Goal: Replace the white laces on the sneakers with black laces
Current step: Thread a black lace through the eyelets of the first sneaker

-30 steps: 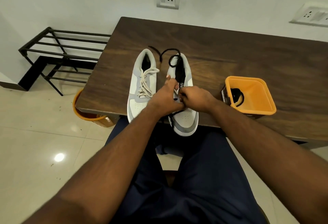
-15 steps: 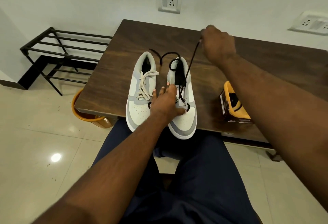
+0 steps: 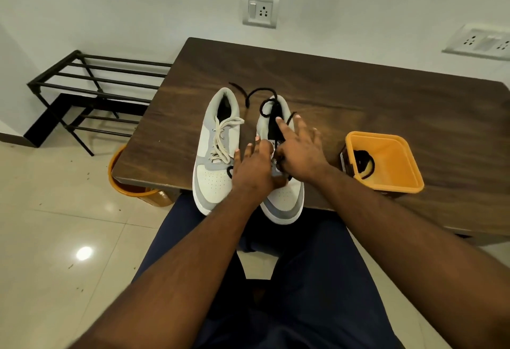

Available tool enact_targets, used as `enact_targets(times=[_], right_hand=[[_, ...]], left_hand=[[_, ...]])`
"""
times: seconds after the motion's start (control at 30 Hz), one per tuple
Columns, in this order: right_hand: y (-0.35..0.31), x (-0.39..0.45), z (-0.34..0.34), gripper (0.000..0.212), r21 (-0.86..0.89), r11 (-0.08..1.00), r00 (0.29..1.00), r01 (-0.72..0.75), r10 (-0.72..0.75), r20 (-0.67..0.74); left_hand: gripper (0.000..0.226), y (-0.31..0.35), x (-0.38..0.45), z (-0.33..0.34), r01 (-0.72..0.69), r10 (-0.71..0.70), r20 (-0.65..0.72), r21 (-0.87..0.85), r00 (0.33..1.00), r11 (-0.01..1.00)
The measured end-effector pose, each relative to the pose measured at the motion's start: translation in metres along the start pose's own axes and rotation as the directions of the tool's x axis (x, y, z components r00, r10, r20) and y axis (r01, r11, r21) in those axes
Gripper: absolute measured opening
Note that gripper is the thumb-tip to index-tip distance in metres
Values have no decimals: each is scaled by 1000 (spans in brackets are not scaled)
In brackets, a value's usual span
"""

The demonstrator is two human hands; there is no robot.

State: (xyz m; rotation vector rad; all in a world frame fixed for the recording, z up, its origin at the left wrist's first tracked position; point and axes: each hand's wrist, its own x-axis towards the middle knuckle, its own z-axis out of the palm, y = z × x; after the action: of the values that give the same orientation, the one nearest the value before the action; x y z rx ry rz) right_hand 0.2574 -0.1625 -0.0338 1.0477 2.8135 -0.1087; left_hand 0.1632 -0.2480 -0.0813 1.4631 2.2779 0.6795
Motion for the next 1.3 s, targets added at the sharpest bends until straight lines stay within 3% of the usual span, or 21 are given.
enact_targets(times=[0.1, 0.17, 0.23, 0.33, 0.4, 0.5, 0.63, 0.7, 0.77, 0.83, 1.0, 1.13, 1.3], right_hand=[[7, 10, -24, 18, -193, 971, 988, 139, -150, -45], [17, 25, -54, 8, -260, 956, 981, 137, -168, -102], [34, 42, -87, 11, -287, 956, 966, 60, -128, -223], [67, 70, -144, 31, -239, 966, 880, -98, -27, -473], [81, 85, -176, 28, -198, 962, 856, -190, 64, -513], [77, 94, -178, 34, -183, 963, 900, -200, 107, -422], [53, 64, -107, 65, 41, 995, 890, -90, 99, -444], [43, 44, -71, 53, 274, 962, 883, -10, 137, -449], [36, 26, -43, 33, 324, 943, 938, 80, 39, -344], [32, 15, -24, 24, 237, 961, 977, 142, -98, -188], [20, 9, -5, 26, -12, 990, 988, 138, -137, 65], [19, 16, -3, 26, -43, 975, 974, 217, -213, 72], [16, 26, -33, 10, -362, 839, 910, 407, -408, 77]], left_hand=[[66, 1, -1, -1, 6, -6, 9, 6, 1000, 1000], [62, 3, -3, 0, 27, -27, 3, 22, 1000, 999], [61, 7, -5, 1, 46, -46, 4, 37, 999, 998], [61, 9, -6, 1, 38, -38, -2, 78, 999, 996], [62, 7, -6, 1, 36, -35, -14, 79, 999, 996], [61, 5, -7, 2, 34, -34, -6, 48, 999, 998], [79, 12, -12, 12, 37, -63, -80, -292, 995, 956], [100, 18, -14, 22, 41, -113, -152, -408, 982, 912], [120, 22, -16, 30, 56, -162, -195, -460, 967, 886], [130, 22, -17, 39, 49, -170, -232, -452, 958, 890], [130, 19, -22, 50, -36, -139, -324, -480, 936, 876], [129, 17, -25, 53, -53, -130, -327, -498, 936, 866], [129, 13, -20, 53, -12, -177, -256, -597, 950, 802]])
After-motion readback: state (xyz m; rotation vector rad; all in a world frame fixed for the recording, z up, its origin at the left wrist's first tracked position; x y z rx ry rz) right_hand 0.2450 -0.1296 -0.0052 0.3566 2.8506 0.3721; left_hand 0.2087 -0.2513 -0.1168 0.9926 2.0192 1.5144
